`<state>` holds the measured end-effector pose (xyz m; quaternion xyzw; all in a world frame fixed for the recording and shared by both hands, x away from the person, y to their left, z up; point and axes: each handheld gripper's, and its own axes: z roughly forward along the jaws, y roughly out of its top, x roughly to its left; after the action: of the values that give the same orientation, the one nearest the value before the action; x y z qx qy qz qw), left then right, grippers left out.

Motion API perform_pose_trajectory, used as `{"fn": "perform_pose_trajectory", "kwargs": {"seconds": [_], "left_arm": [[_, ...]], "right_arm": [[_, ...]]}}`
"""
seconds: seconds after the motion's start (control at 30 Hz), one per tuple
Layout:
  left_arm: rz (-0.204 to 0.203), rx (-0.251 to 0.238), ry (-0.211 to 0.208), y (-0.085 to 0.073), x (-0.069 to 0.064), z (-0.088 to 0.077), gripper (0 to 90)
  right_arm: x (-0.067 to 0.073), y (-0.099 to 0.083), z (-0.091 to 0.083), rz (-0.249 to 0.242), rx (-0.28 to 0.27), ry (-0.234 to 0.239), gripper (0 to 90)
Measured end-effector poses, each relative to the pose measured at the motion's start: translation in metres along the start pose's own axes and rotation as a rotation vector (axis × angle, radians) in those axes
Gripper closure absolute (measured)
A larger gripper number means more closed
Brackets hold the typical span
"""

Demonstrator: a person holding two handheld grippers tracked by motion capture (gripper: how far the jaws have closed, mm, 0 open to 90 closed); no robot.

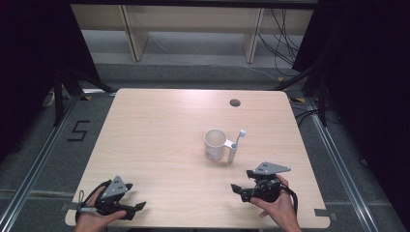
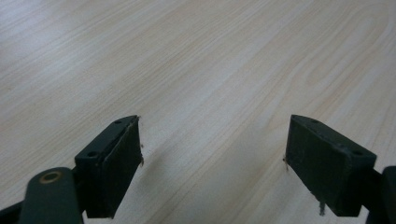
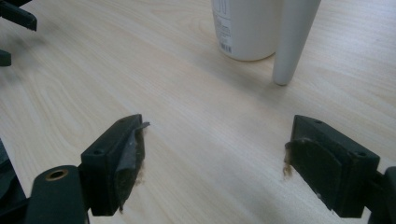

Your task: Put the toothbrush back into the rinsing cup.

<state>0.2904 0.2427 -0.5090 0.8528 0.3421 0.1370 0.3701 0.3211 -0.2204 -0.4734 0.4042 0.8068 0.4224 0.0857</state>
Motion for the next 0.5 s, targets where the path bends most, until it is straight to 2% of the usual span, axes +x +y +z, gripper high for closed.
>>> {"fn": "perform_pose_trajectory", "kwargs": {"seconds": [0.03, 0.07, 0.1, 0.17, 0.23, 0.3, 0.33, 0.37, 0.4, 0.43, 0.47, 0.5], "left_arm": [[-0.001, -0.004, -0.004, 0.0, 0.0, 0.001, 17.8], [0.01, 0.005, 0.002, 0.0, 0.001, 0.0, 17.8], [0.001, -0.001, 0.005, 0.0, 0.001, 0.001, 17.8], [0.003, 0.01, 0.005, 0.0, 0.0, 0.0, 17.8], [-0.001, 0.004, -0.001, 0.0, 0.0, 0.0, 17.8], [0.005, 0.003, 0.003, 0.0, 0.0, 0.001, 17.8], [-0.005, -0.002, 0.001, 0.0, 0.0, 0.001, 17.8], [-0.001, 0.001, -0.007, 0.0, 0.0, 0.001, 17.8], [-0.003, -0.001, -0.006, 0.0, 0.0, 0.001, 17.8], [-0.002, 0.0, 0.004, 0.0, 0.0, 0.001, 17.8], [0.003, 0.01, 0.005, 0.0, 0.0, 0.0, 17.8], [0.001, 0.007, 0.006, 0.0, 0.0, 0.0, 17.8]], "right_arm": [[-0.001, 0.0, -0.001, -0.033, -0.001, -0.022, 19.7], [-0.001, -0.001, -0.001, -0.033, -0.004, -0.023, 19.7], [0.001, -0.002, 0.0, -0.015, -0.005, -0.006, 19.8], [0.002, -0.004, -0.001, -0.011, 0.011, -0.017, 19.8], [0.001, -0.005, -0.002, -0.038, 0.02, -0.032, 19.7], [0.002, -0.007, -0.002, -0.013, 0.031, -0.01, 19.7], [0.003, -0.008, -0.003, -0.009, 0.036, -0.019, 19.7], [0.002, -0.009, -0.003, -0.029, 0.034, -0.013, 19.7], [0.004, -0.01, -0.005, -0.01, 0.043, -0.024, 19.7], [0.003, -0.011, -0.005, -0.036, 0.029, -0.033, 19.7], [0.004, -0.012, -0.005, -0.015, 0.039, -0.018, 19.7], [0.004, -0.013, -0.006, -0.015, 0.045, -0.019, 19.7]]}}
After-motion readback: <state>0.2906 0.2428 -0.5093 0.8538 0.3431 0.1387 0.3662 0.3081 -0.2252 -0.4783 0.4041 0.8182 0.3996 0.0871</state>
